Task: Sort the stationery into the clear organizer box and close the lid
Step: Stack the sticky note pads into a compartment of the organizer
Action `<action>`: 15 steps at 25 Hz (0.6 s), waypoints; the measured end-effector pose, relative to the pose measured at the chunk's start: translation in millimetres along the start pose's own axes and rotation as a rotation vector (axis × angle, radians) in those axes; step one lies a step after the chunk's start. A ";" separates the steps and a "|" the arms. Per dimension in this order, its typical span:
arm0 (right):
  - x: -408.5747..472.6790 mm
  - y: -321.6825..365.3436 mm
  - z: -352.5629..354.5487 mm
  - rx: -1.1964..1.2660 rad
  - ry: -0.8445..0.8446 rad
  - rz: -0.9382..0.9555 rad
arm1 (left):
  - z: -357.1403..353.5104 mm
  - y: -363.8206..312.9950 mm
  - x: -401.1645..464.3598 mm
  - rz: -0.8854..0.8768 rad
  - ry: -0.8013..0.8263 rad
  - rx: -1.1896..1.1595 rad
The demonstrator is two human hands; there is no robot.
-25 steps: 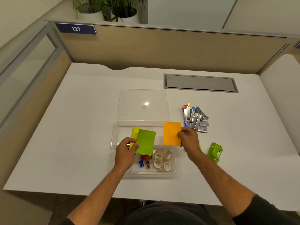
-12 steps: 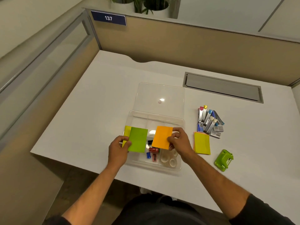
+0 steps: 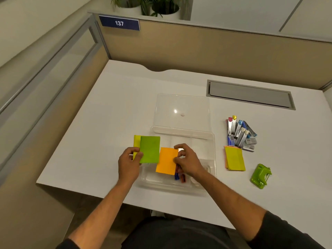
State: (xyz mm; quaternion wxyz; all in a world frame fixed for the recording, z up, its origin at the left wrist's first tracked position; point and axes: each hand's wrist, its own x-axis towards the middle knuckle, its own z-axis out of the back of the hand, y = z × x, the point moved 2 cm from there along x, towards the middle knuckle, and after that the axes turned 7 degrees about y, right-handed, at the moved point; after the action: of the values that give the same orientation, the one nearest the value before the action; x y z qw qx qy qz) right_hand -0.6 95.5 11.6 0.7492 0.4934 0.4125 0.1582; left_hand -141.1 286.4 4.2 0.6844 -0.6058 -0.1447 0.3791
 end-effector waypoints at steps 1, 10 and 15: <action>3.5 2.6 -8.5 -0.043 0.005 0.016 | 4.1 0.9 4.1 0.005 -0.002 -0.020; 19.9 1.8 -46.0 -0.458 0.014 0.020 | 20.5 9.5 25.2 0.044 0.084 0.000; 28.1 -0.6 -44.8 -0.681 -0.048 0.079 | 19.5 12.6 27.7 0.061 0.116 0.007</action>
State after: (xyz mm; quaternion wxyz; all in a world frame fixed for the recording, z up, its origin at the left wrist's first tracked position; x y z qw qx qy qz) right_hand -18.3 140.6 -9.6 0.8738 0.2340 0.2987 0.3040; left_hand -139.6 319.4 -10.6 0.6818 -0.6286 -0.0849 0.3644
